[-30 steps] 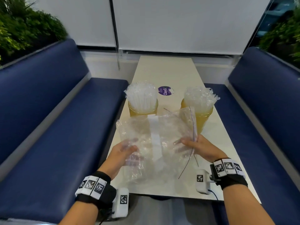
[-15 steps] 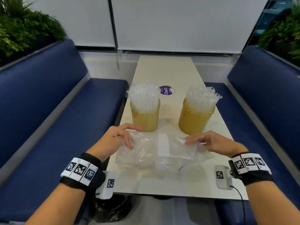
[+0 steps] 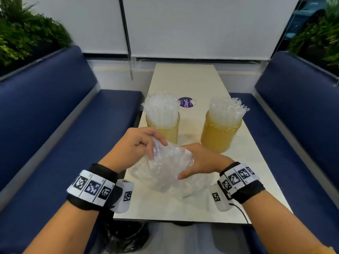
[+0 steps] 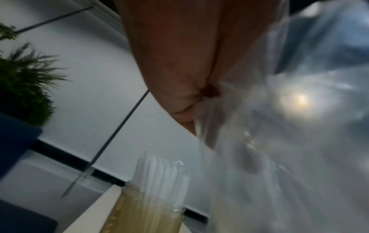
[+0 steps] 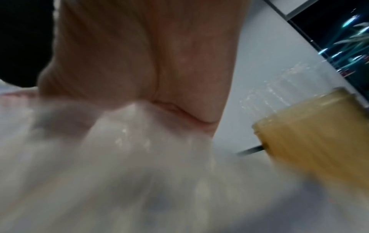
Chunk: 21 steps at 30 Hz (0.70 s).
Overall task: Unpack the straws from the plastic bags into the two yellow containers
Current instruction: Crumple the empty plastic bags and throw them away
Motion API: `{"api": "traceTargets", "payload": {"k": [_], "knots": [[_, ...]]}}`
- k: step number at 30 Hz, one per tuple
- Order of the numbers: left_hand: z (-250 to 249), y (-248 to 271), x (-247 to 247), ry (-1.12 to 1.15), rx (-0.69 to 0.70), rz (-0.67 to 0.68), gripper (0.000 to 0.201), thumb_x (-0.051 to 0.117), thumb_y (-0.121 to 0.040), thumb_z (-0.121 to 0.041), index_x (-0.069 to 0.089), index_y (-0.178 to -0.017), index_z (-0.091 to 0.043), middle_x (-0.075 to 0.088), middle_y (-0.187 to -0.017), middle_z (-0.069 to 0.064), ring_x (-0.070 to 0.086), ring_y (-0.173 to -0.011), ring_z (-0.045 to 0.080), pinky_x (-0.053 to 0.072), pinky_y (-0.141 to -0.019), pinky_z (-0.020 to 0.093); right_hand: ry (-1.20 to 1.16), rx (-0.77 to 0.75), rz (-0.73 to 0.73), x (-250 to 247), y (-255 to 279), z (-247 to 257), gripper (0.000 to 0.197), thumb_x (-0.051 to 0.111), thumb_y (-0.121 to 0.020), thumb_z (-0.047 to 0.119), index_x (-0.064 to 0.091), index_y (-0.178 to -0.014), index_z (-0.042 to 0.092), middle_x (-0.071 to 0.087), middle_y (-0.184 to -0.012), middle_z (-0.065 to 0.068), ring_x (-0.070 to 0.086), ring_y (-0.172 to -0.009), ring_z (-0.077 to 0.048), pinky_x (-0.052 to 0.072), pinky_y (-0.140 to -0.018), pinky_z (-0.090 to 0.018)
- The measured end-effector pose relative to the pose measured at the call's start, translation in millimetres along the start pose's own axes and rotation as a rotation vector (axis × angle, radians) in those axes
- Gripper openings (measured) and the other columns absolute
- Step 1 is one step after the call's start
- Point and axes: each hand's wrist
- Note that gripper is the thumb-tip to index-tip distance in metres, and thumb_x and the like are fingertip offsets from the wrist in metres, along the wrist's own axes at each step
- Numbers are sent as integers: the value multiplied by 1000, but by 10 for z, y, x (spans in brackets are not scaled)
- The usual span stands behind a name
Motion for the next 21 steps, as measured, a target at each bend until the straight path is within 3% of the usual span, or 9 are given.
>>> {"api": "traceTargets", "payload": {"k": [3,4,6,8,10,13,15,17,21], "knots": [[157,87,-23,143,-186,-43,56,43,-84,23,78,-91,-21,73,-114,-5,66,-112,15,54,-90,23,59,28,-36,-50,-6,-159,32,84,-73,38,75,-99,22,76,-95,4,72,-87,-18,58,-82,-46],[160,108,8,273,-263,-76,50,46,-95,10,71,-110,-30,72,-117,-7,67,-114,15,57,-88,25,71,27,-44,-73,4,-163,29,82,-75,38,75,-99,23,76,-97,5,71,-88,-17,58,-83,-45],[237,148,70,426,-367,-108,27,53,-102,-39,55,-127,-50,70,-123,-15,65,-122,18,57,-88,30,52,23,-58,-129,29,-126,23,79,-83,31,72,-104,28,75,-104,7,70,-92,-13,57,-87,-38],[219,220,159,321,-332,18,56,63,-87,-64,50,-137,-41,66,-131,-16,60,-127,12,54,-98,28,50,19,-71,-159,46,-100,28,75,-88,26,69,-115,29,73,-110,6,69,-96,-14,55,-89,-36],[152,282,251,206,-352,18,56,74,-86,-47,56,-135,-28,69,-126,-13,64,-120,5,54,-98,24,65,-3,-96,-161,56,-86,36,76,-88,28,67,-123,30,72,-114,7,68,-99,-15,55,-91,-40],[155,227,270,219,-405,-155,20,69,-95,-17,70,-114,-19,77,-103,-9,72,-99,15,59,-75,25,13,-7,-143,-168,131,-81,54,85,-74,45,65,-123,32,69,-115,18,65,-103,-3,53,-96,-35],[98,181,204,273,-384,-190,21,60,-99,-3,71,-113,-15,75,-101,-6,70,-94,22,60,-71,35,11,46,-111,-168,220,-101,71,91,-62,52,59,-121,30,62,-118,25,59,-107,4,49,-100,-27],[43,138,131,286,-346,-203,28,54,-98,6,71,-112,-11,70,-107,4,67,-95,31,59,-76,48,-8,77,-62,-138,282,-191,87,93,-54,57,54,-129,33,63,-123,22,60,-111,0,52,-100,-32],[-39,78,71,313,-355,-142,20,61,-97,-4,73,-111,-13,69,-105,0,60,-92,31,58,-71,43,-47,89,-13,-86,379,-331,68,83,-77,41,51,-137,39,63,-129,19,60,-116,-3,51,-103,-36]]}}
Point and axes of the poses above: each hand's wrist, its own y-axis away from the middle knuckle, its own x-axis out of the palm, z = x × y
